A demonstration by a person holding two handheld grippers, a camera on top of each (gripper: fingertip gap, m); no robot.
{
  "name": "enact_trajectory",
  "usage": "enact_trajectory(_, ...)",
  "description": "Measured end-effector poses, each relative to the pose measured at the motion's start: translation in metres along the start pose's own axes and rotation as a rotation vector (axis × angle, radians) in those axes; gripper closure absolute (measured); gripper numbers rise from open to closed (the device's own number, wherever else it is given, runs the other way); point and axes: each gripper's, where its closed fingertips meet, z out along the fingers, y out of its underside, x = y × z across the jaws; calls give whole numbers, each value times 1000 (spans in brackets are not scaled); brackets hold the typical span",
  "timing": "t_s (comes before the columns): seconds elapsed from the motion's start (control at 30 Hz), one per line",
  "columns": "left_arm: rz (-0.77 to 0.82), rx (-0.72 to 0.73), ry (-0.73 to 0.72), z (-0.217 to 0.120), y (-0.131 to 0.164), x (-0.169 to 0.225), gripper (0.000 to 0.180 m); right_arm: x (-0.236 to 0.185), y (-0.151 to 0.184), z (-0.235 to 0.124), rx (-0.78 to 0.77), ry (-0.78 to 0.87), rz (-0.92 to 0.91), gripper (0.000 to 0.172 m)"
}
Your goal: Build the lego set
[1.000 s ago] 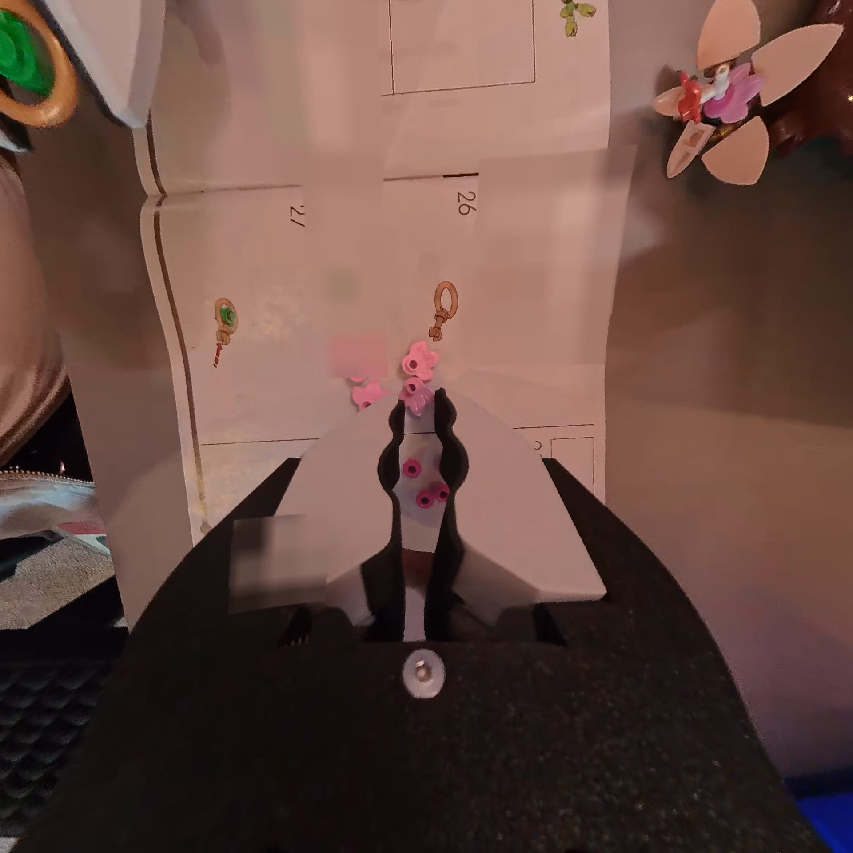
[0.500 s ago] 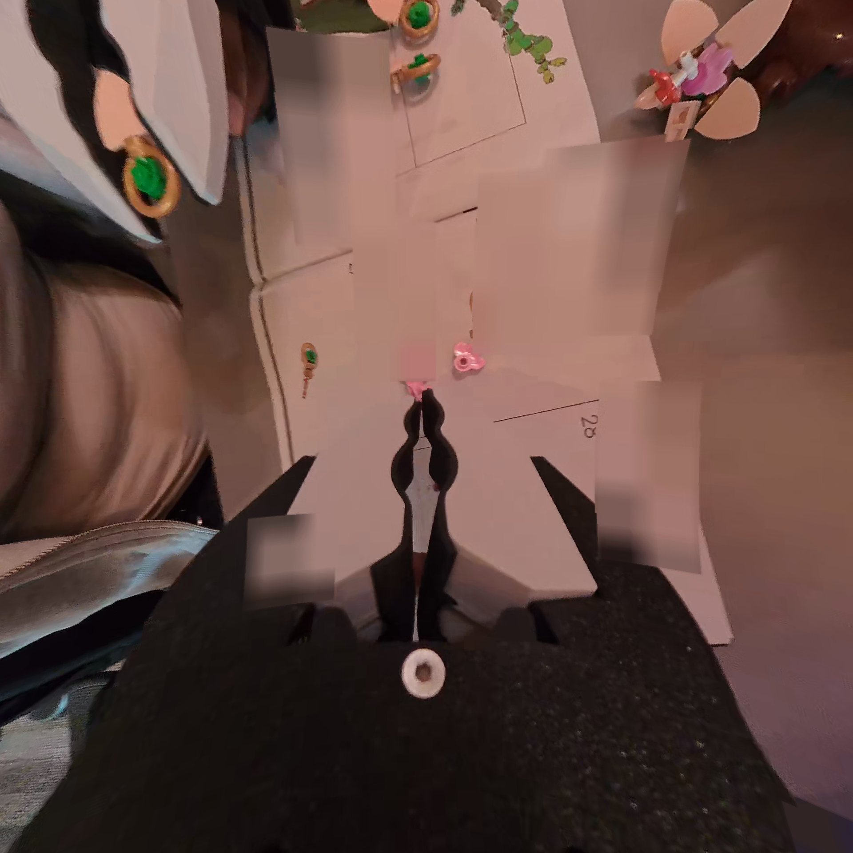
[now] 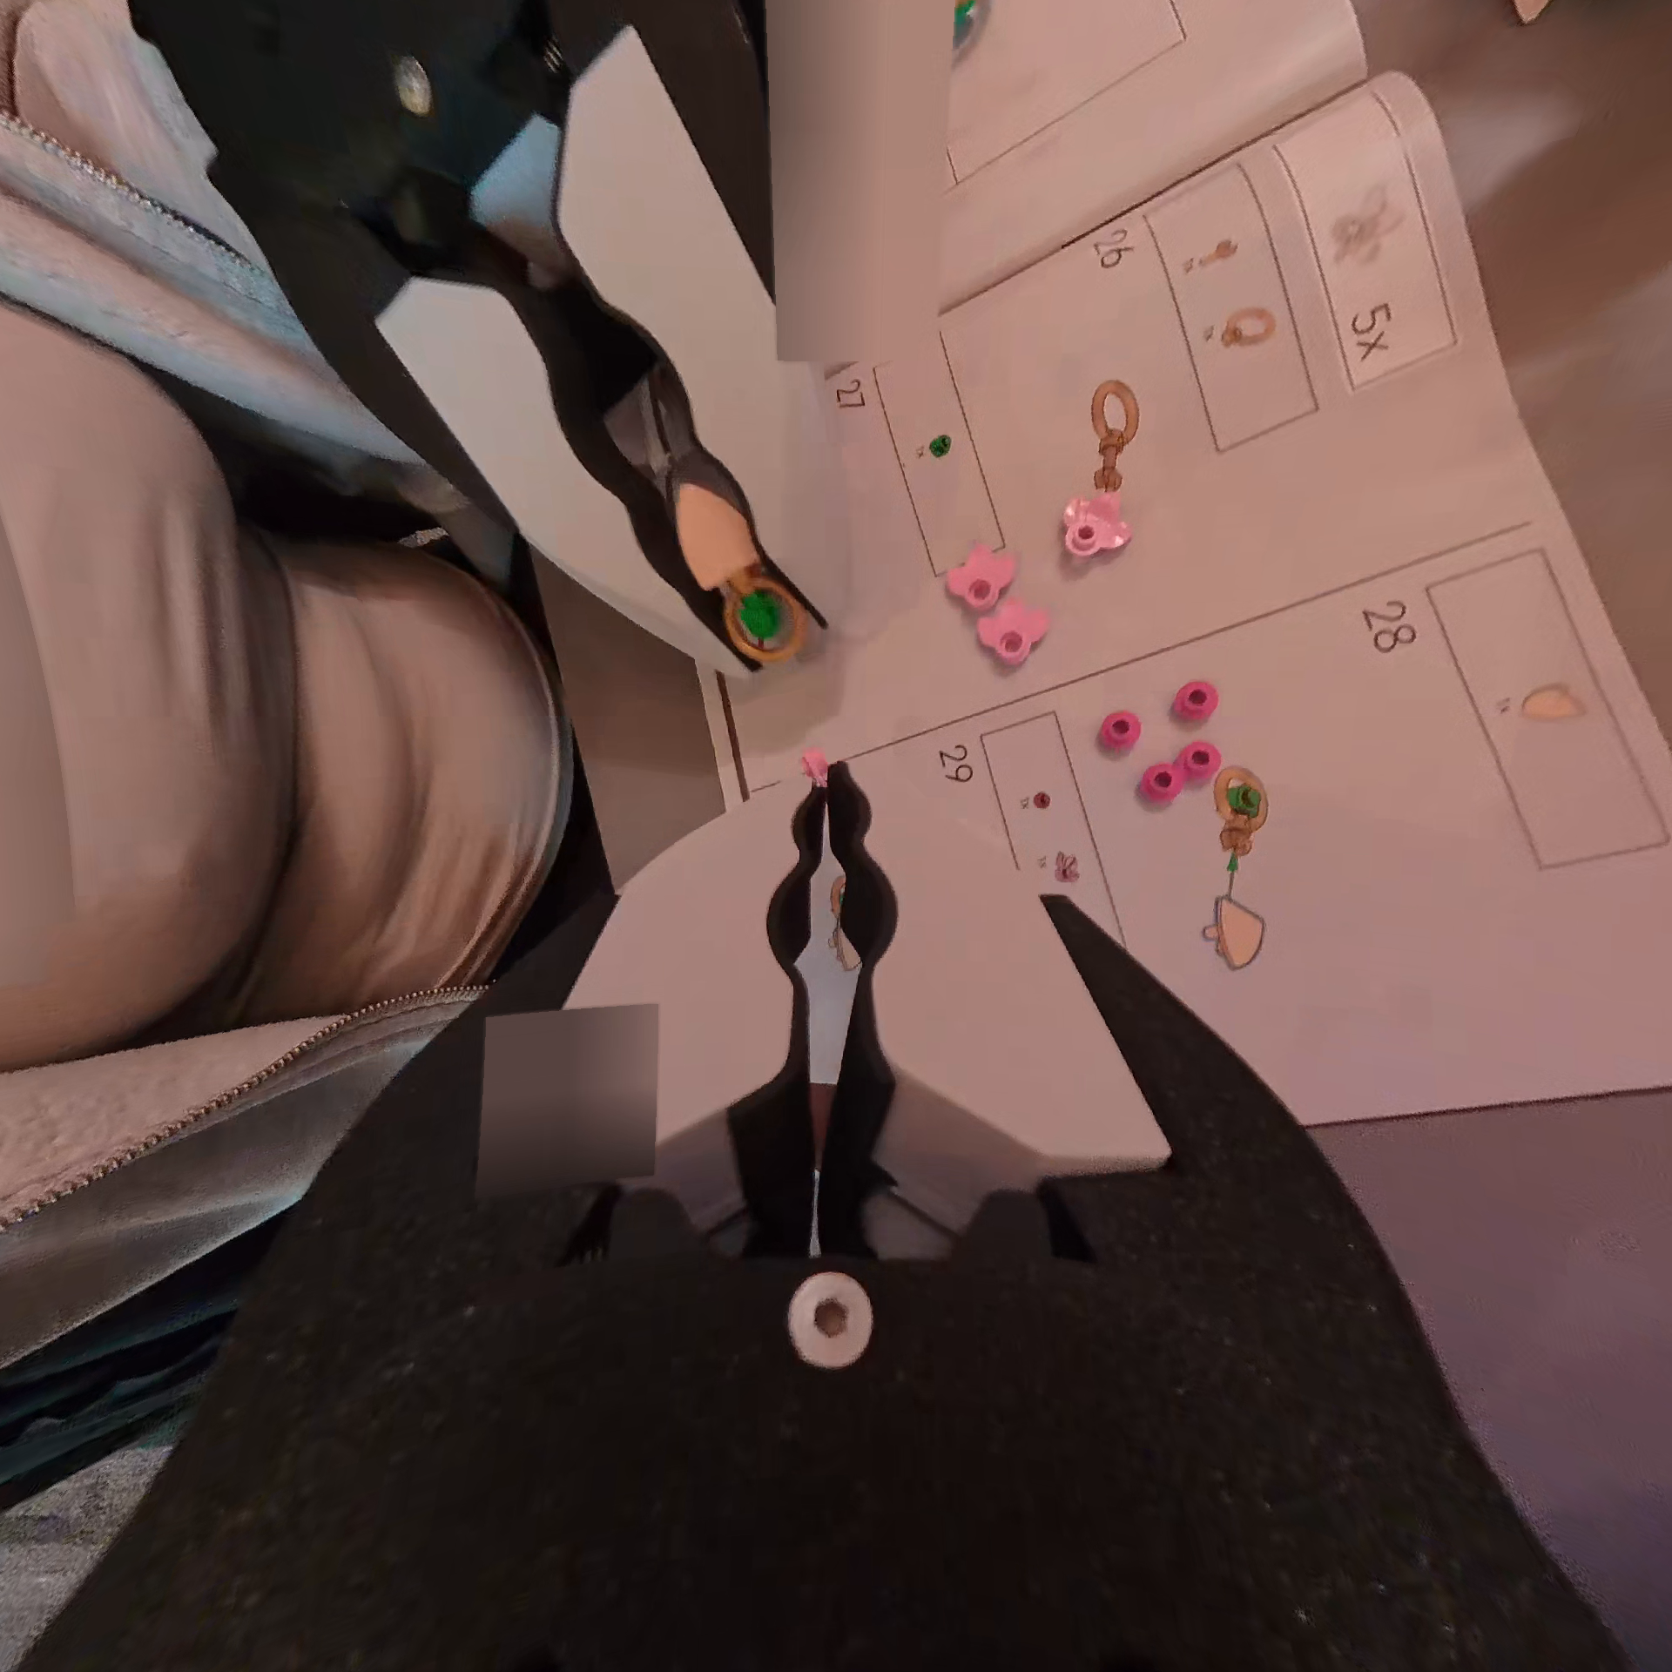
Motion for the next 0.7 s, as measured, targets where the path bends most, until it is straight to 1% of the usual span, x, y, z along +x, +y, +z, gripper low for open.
enact_trajectory(0.1,47,-78,0,11,8,1,161,-2,7,-1,7,-8,23,172)
enact_trajectory(0.3,59,-80,-11,11,9,1,161,-5,12,7,0,-51,38,172)
enact_trajectory(0.4,47,-77,-29,7,11,-3,146,-5,11,13,-11,-69,42,172)
enact_trajectory(0.57,18,-83,-36,-2,18,-7,136,-6,10,19,-16,-90,50,172)
enact_trajectory(0.67,13,-81,-38,-7,20,-7,137,-9,4,20,14,-120,71,172)
enact_trajectory(0.7,-1,-68,-30,-9,18,-6,141,-9,2,21,23,-123,76,172)
